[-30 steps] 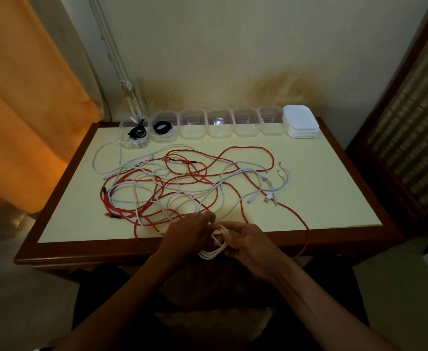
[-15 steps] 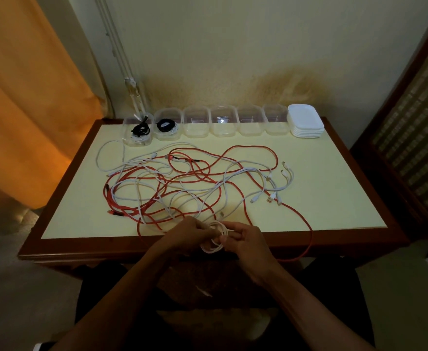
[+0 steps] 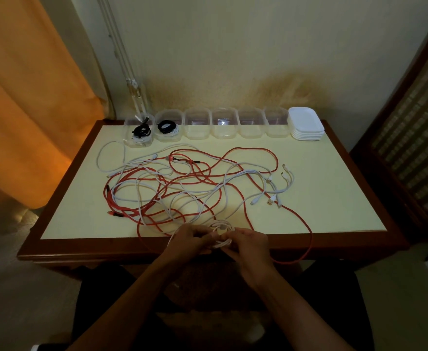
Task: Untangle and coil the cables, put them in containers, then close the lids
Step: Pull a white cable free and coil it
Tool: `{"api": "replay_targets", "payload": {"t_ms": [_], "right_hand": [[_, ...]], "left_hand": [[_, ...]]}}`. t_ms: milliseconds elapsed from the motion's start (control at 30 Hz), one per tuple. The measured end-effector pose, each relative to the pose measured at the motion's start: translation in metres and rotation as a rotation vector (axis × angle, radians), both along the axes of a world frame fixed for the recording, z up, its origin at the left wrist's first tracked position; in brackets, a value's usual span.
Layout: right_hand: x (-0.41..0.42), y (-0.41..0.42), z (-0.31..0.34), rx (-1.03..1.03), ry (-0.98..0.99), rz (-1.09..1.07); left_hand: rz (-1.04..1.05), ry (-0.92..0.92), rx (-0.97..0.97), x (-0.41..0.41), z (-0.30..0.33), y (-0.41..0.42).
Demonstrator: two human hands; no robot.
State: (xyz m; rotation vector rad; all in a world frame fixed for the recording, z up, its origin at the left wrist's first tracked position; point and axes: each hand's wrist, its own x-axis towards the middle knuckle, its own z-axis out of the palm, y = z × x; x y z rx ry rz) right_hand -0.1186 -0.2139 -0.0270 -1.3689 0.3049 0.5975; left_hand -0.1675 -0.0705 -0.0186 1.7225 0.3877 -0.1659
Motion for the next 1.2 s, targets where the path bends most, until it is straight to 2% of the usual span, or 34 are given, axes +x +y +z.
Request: {"api": "replay_targets", "payload": {"t_ms": [100,200,300,400,533,667,767,833,900,1033,1200], "right_hand": [[0.002,-0.001,-0.004,-0.027,0.038,-0.007],[0.0,-0.002,-0.006,0.058,0.076,-0.063],[-0.005,0.004,-0.002,0.174,0.042,-0.143],[-0.01,0.013,0.0,0.15,-0.058,-0.166],[-0.008,0.02,0.0,0.085,-0.164,-0.179],[-0.009,0.021,0.004,0.093,-0.183,-0.146],[-0.008,0.017,0.005,0.208,-0.078,-0.185],[-0.009,0.013,0.006,0.237,-0.031,-0.158],[-0.01,0.011,0.005,0.247,0.019,-0.133],[-0.015,0.01,0.001,0.208,0.079,-0.122],[-0.018,0.006,-0.002,0.159,0.094,-0.082]], "left_hand": [[0.023,-0.021,-0.04,-0.001,-0.002,0.0],[0.055,-0.097,-0.053,-0.005,-0.004,-0.006],[0.428,-0.123,-0.076,-0.009,-0.01,-0.019],[0.734,-0.016,-0.31,-0.003,-0.007,-0.034],[0.896,0.155,-0.668,0.004,-0.003,-0.032],[0.753,0.311,-0.759,0.003,-0.004,-0.02],[0.471,0.469,-0.823,0.0,-0.001,-0.004],[0.227,0.534,-0.768,-0.004,-0.002,0.007],[0.088,0.503,-0.657,-0.005,-0.006,0.014],[0.084,0.37,-0.515,-0.003,-0.009,0.015],[0.269,0.222,-0.617,-0.007,-0.018,0.008]]}}
